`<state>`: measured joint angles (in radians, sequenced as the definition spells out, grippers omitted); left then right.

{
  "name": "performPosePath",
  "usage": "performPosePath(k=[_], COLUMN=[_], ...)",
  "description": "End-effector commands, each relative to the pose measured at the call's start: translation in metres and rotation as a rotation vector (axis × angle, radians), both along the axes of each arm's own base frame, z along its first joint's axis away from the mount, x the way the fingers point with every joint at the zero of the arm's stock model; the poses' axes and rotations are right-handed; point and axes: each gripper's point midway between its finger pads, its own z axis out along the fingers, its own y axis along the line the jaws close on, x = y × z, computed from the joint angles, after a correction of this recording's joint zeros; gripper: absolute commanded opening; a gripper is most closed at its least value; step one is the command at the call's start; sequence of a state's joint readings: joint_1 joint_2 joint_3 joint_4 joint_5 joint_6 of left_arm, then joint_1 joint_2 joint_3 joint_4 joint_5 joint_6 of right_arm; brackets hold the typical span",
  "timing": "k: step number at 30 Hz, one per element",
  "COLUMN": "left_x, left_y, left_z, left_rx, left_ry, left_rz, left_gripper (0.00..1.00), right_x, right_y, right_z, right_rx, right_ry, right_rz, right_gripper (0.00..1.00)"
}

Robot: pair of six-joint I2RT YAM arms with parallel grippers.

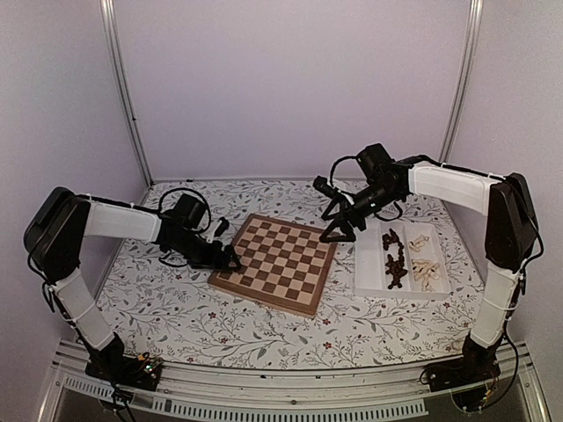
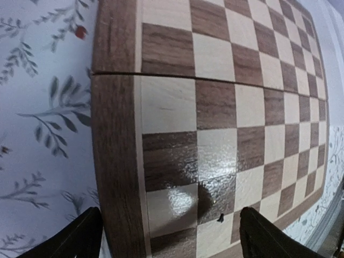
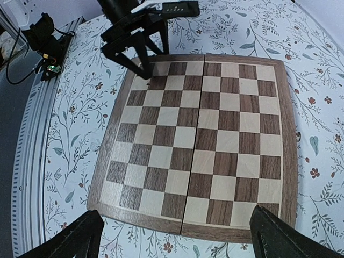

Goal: Set up the chess pieces on the board
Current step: Adjust the chessboard at the center of the board.

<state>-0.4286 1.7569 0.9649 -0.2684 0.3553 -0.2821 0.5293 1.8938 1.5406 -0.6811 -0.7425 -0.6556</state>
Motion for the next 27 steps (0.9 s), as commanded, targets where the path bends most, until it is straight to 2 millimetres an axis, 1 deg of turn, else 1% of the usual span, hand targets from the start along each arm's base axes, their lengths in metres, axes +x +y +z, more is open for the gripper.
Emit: performPosePath(k=[1, 4, 7, 9, 11, 12, 13, 15, 16, 17, 18, 19, 20, 21, 22, 23, 24, 26, 27], left_x=[-0.056, -0.075, -0.086, -0.087, -0.082, -0.078, -0.071, -0.055, -0.047, -0.041, -0.035, -0.030, -0.026, -0.020, -0.015, -0.009, -0.003, 0.005, 0.010], left_y=[-0.025, -0.028, -0.026, -0.020, -0.013, -0.011, -0.009, -0.009, -0.010, -0.011, -0.013, -0.013, -0.012, -0.007, -0.004, -0.003, -0.003, -0.013, -0.020], left_z=[-0.001, -0.005, -0.002, 0.006, 0.023, 0.037, 0.055, 0.098, 0.125, 0.157, 0.186, 0.215, 0.239, 0.259, 0.275, 0.292, 0.305, 0.323, 0.331], left_rx=[-0.003, 0.023, 0.044, 0.074, 0.104, 0.113, 0.114, 0.099, 0.079, 0.045, 0.016, -0.018, -0.043, -0.052, -0.063, -0.079, -0.086, -0.118, -0.143], left_ry=[0.062, 0.082, 0.084, 0.068, 0.023, -0.016, -0.070, -0.203, -0.287, -0.383, -0.476, -0.570, -0.655, -0.732, -0.800, -0.867, -0.916, -0.994, -1.028], left_rz=[-0.080, -0.078, -0.074, -0.061, -0.043, -0.038, -0.029, -0.014, -0.008, -0.008, -0.007, 0.004, 0.020, 0.053, 0.080, 0.103, 0.123, 0.107, 0.104], left_gripper=[0.90, 0.89, 0.88, 0.88, 0.87, 0.87, 0.87, 0.87, 0.87, 0.87, 0.90, 0.98, 0.99, 0.99, 1.00, 0.99, 0.99, 1.00, 0.99], right_x=[-0.005, -0.005, -0.005, -0.006, -0.006, -0.006, -0.006, -0.005, -0.003, -0.001, 0.003, 0.007, 0.012, 0.019, 0.025, 0.032, 0.038, 0.044, 0.047], right_y=[0.000, 0.001, 0.002, 0.002, 0.003, 0.003, 0.004, 0.004, 0.003, 0.001, -0.001, -0.004, -0.008, -0.015, -0.023, -0.031, -0.043, -0.066, -0.079], right_z=[-0.008, -0.012, -0.016, -0.016, -0.015, -0.015, -0.014, -0.013, -0.013, -0.010, -0.007, 0.001, 0.008, 0.017, 0.026, 0.030, 0.034, 0.037, 0.035], right_rx=[0.006, 0.004, 0.002, 0.004, 0.010, 0.012, 0.014, 0.010, 0.003, -0.002, -0.004, 0.001, 0.009, 0.011, 0.009, -0.002, -0.014, -0.039, -0.050], right_ry=[0.022, 0.032, 0.048, 0.055, 0.061, 0.060, 0.061, 0.061, 0.054, 0.048, 0.041, 0.028, 0.018, -0.003, -0.029, -0.041, -0.049, -0.062, -0.057], right_rz=[0.025, 0.029, 0.028, 0.030, 0.033, 0.034, 0.035, 0.031, 0.023, 0.016, 0.005, -0.009, -0.027, -0.052, -0.086, -0.123, -0.169, -0.243, -0.280], right_gripper=[0.99, 0.99, 0.99, 0.99, 0.99, 0.99, 0.99, 0.99, 0.99, 0.99, 0.99, 0.99, 0.99, 0.98, 0.98, 0.97, 0.97, 0.94, 0.93])
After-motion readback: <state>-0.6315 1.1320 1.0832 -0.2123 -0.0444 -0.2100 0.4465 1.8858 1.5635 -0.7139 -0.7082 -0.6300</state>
